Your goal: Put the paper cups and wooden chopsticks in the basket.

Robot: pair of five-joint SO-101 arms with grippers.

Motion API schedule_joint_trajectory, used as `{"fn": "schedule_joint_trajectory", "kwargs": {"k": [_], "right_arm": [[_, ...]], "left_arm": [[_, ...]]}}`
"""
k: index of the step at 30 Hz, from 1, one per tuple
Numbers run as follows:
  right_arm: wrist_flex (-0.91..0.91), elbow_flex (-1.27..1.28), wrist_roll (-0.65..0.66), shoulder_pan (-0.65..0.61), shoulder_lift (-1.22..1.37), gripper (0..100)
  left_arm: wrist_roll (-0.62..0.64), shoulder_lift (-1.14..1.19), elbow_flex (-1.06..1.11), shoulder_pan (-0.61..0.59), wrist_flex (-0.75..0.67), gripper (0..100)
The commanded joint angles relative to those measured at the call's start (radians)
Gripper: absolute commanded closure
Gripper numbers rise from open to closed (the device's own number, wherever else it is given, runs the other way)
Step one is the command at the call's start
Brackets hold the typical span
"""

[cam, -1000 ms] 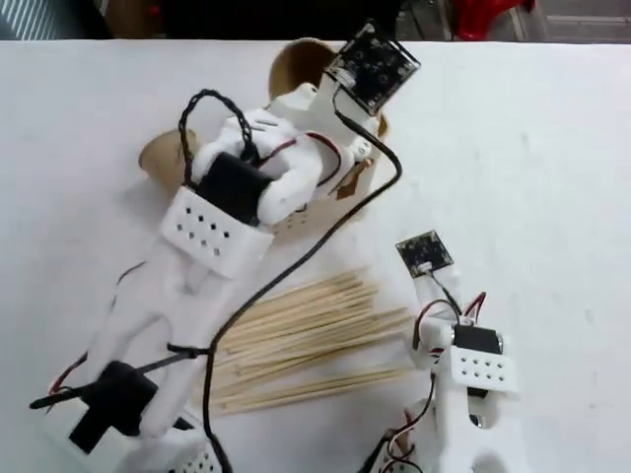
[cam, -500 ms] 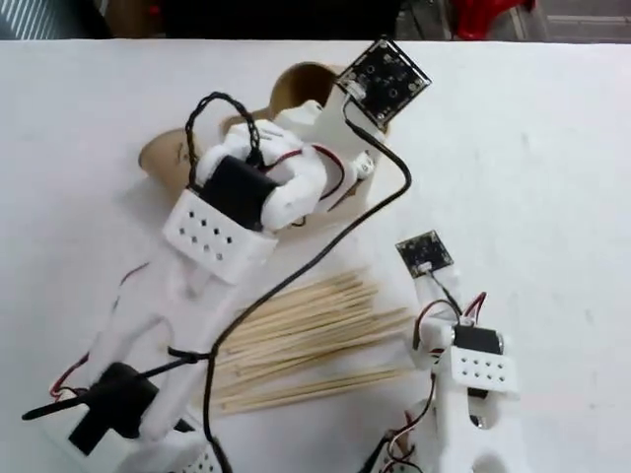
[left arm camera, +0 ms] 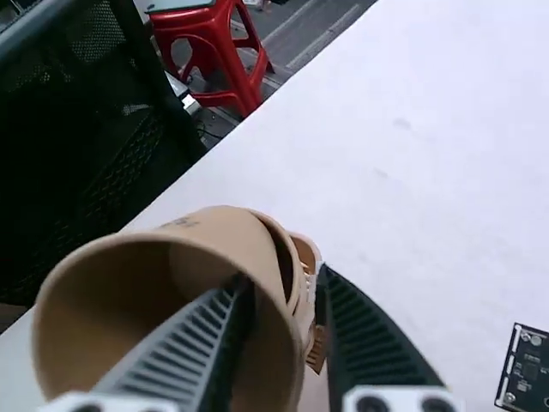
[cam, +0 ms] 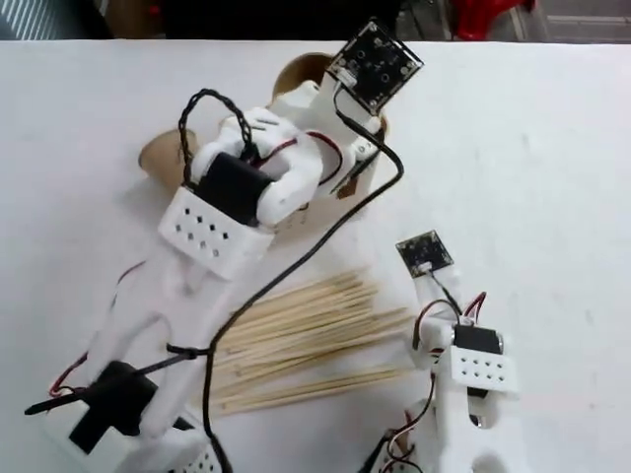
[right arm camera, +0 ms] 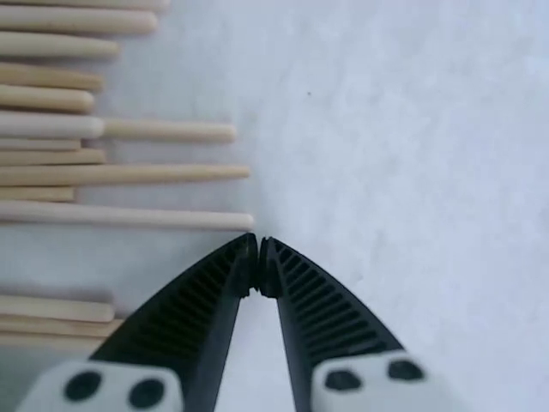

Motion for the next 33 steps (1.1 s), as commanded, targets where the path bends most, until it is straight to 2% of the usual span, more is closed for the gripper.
{"fn": "schedule_joint_trajectory", "kwargs": {"k": [1,9,13,22,26,33], "right_arm": [[-0.013,-0.005,0.008,-0.01,-0.002,98.1],[-0.013,-0.005,0.008,-0.01,-0.002,98.1],[-0.015,-0.005,0.008,-0.01,-0.002,98.1],[-0.015,-0.005,0.008,-0.01,-0.002,98.1],[-0.015,-0.005,0.008,-0.01,-0.002,98.1],[-0.015,-0.005,0.006,-0.01,-0.002,98.1]], "left_arm": [[0.003,0.008,-0.049,-0.01,-0.069,86],[0.002,0.008,-0.044,-0.008,-0.189,86],[-0.06,0.01,-0.038,-0.007,-0.227,86],[-0.064,0.01,-0.035,-0.053,-0.222,86],[-0.064,0.053,0.08,-0.079,-0.252,86],[-0.066,0.124,0.258,-0.137,-0.399,86]]}}
